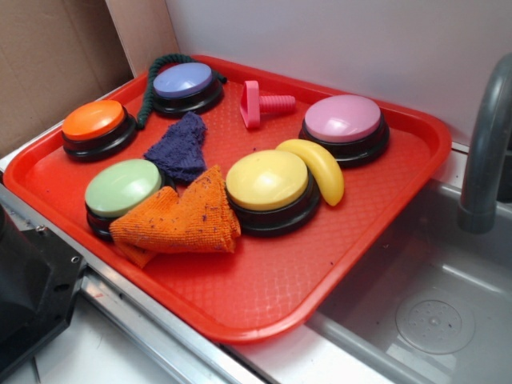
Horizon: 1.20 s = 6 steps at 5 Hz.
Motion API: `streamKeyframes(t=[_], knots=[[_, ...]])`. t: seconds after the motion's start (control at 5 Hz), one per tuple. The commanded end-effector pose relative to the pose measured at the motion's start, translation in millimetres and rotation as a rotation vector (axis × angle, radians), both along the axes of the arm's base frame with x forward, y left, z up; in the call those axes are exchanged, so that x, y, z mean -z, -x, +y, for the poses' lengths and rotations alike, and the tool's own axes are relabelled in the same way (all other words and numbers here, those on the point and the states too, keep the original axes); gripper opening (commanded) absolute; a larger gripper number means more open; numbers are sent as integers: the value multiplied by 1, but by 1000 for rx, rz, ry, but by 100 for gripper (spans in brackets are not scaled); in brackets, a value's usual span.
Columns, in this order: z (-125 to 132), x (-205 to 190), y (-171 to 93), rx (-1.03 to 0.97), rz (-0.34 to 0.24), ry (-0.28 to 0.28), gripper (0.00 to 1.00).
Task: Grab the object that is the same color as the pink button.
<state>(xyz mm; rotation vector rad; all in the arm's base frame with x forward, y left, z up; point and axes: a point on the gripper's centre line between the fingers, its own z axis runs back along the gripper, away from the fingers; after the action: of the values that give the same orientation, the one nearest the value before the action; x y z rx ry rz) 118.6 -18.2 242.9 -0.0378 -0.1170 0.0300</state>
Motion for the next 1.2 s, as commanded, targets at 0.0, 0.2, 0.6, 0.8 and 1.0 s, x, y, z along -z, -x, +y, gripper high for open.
streamKeyframes(t=[0.0,0.2,0.6,0.8,1.0], knots=[[0,0,0,0,0,0,100],[6,10,-20,-101,-12,-15,100],[11,33,-62,-379,-78,-66,100],[20,48,-96,-480,-111,-94,100],[29,72,-121,-579,-109,-124,100]])
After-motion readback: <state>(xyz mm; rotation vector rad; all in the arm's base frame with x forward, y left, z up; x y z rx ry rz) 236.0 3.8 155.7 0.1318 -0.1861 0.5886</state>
